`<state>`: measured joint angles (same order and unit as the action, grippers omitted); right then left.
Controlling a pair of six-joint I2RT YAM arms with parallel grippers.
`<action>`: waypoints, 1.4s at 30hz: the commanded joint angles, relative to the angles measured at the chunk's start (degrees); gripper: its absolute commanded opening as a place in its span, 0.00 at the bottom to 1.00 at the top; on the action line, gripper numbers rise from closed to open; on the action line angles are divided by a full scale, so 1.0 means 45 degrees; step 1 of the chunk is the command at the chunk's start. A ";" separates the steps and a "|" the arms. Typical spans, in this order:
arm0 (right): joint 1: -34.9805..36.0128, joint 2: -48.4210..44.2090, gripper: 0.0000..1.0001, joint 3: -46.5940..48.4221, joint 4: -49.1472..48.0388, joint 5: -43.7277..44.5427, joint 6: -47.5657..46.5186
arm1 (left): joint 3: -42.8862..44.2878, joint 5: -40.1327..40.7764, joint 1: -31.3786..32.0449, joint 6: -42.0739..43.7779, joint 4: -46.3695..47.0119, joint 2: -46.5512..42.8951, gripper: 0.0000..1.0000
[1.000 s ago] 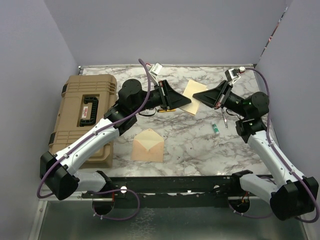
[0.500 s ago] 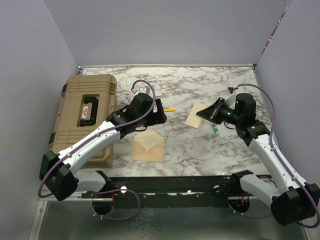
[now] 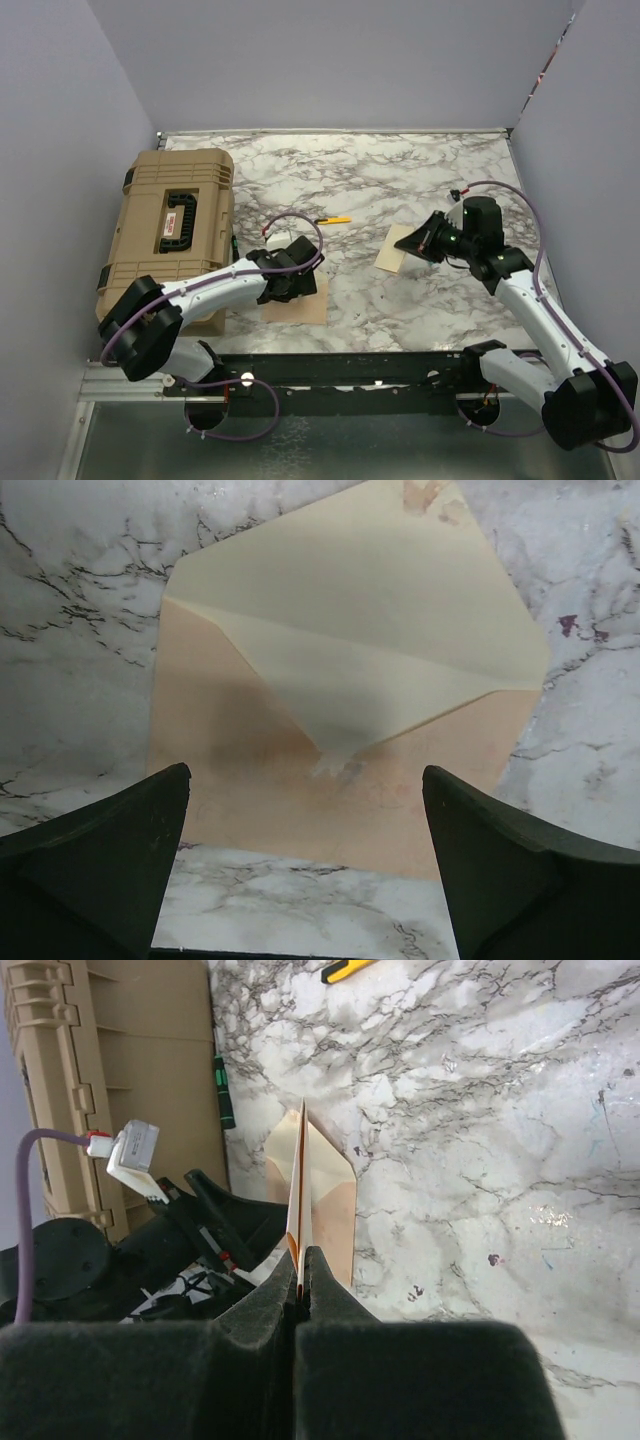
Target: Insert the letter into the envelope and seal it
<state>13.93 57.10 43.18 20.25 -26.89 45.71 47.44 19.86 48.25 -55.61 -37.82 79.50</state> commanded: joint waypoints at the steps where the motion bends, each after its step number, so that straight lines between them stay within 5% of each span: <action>1: 0.0048 0.0079 0.00 -0.0072 0.0461 0.0290 -0.0337 | -0.0560 -0.0098 0.0092 -0.0528 0.1352 0.0660 0.99; 10: 0.0043 -0.0115 0.00 0.0046 0.1000 0.0732 -0.0542 | -0.0362 -0.0777 0.0157 0.1009 0.3153 0.2346 0.99; 24: 0.0047 -0.0920 0.00 -0.0351 0.2171 0.1872 -0.1110 | 0.3323 -0.2466 0.0802 0.7005 0.4608 0.5690 0.96; 34: 0.0048 -0.2289 0.00 -0.1174 0.3368 0.2794 -0.2241 | 0.3557 -0.4335 0.1826 1.0577 0.5104 0.5946 0.90; 42: 0.0048 -0.2411 0.00 -0.1681 0.2895 0.2493 -0.2487 | 0.4091 -0.3550 0.2002 0.9711 0.5310 0.4839 0.94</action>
<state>13.93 46.44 36.60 33.58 -16.21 36.53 64.05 3.42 57.36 -9.85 -14.83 104.68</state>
